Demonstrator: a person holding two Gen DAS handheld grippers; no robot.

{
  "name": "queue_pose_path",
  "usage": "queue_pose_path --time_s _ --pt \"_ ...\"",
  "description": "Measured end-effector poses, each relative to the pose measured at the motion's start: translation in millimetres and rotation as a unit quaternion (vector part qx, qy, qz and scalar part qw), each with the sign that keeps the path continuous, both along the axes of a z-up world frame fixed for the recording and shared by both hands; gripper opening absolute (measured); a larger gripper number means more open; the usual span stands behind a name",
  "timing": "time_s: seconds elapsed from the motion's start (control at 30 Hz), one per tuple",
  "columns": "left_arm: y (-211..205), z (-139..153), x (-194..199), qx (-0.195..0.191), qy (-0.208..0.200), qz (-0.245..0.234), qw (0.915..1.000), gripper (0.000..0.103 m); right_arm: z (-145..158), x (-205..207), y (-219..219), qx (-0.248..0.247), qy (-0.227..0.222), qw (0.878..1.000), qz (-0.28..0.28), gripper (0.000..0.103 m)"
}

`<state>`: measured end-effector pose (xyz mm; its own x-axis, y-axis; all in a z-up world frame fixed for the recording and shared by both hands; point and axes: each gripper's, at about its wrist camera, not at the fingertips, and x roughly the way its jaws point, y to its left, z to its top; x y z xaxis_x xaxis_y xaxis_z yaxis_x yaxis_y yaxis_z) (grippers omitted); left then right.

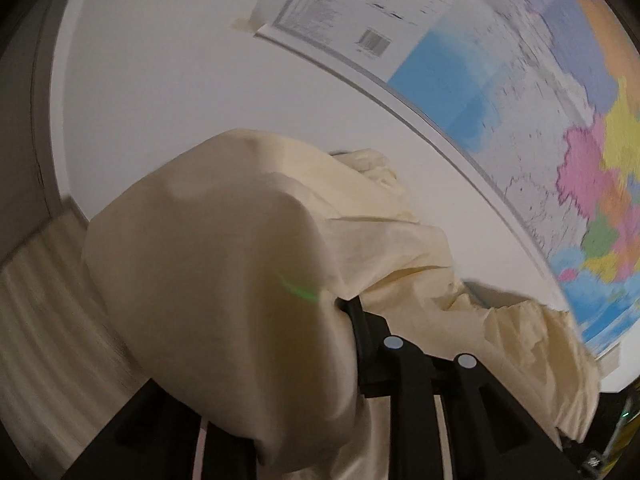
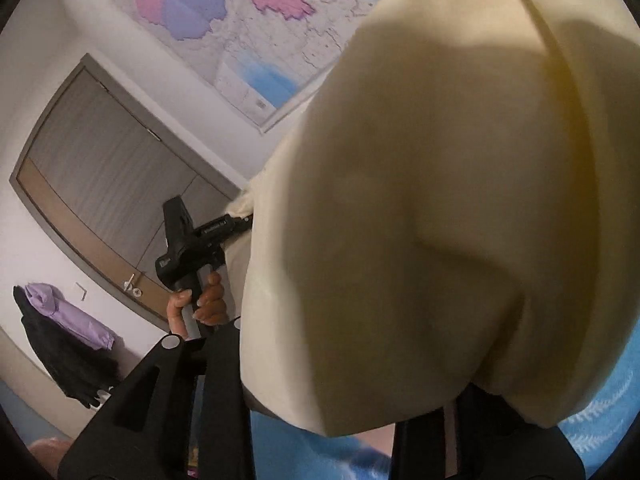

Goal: Fold large clothes
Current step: 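Lower the cream shirt bundle onto the bed with both grippers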

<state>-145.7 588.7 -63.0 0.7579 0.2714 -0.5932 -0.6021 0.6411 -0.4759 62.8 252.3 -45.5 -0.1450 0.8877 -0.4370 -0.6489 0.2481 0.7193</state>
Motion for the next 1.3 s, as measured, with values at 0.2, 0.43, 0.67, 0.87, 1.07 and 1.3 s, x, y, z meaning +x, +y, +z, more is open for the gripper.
queue_pose_path --time_s 0.2,0.43,0.67,0.87,1.07,1.3 --pt "-1.7 2.8 10.3 0.024 0.040 0.008 0.9989 0.031 3.0 -4.4 -26.1 -0.037 0.018 0.999 0.014 0.055" --pt "-1.1 -0.6 10.3 0.044 0.082 0.026 0.9953 0.038 32.2 -11.9 -84.1 -0.057 -0.051 0.997 0.001 0.059" --pt "-16.2 9.1 24.6 0.061 0.108 0.045 0.9912 0.042 60.4 1.4 -133.8 -0.046 -0.141 0.986 -0.075 0.058" --pt "-34.5 17.1 23.1 0.070 0.118 0.045 0.9895 0.045 35.8 20.0 -109.2 -0.078 -0.120 0.985 -0.099 0.058" --pt "-57.3 31.4 11.1 0.067 0.130 0.044 0.9883 0.057 15.8 20.7 -86.0 -0.098 -0.100 0.987 -0.076 0.027" --pt "-57.1 53.3 7.4 0.094 0.133 0.047 0.9855 0.067 28.9 3.9 -62.4 -0.099 -0.121 0.987 -0.027 0.020"
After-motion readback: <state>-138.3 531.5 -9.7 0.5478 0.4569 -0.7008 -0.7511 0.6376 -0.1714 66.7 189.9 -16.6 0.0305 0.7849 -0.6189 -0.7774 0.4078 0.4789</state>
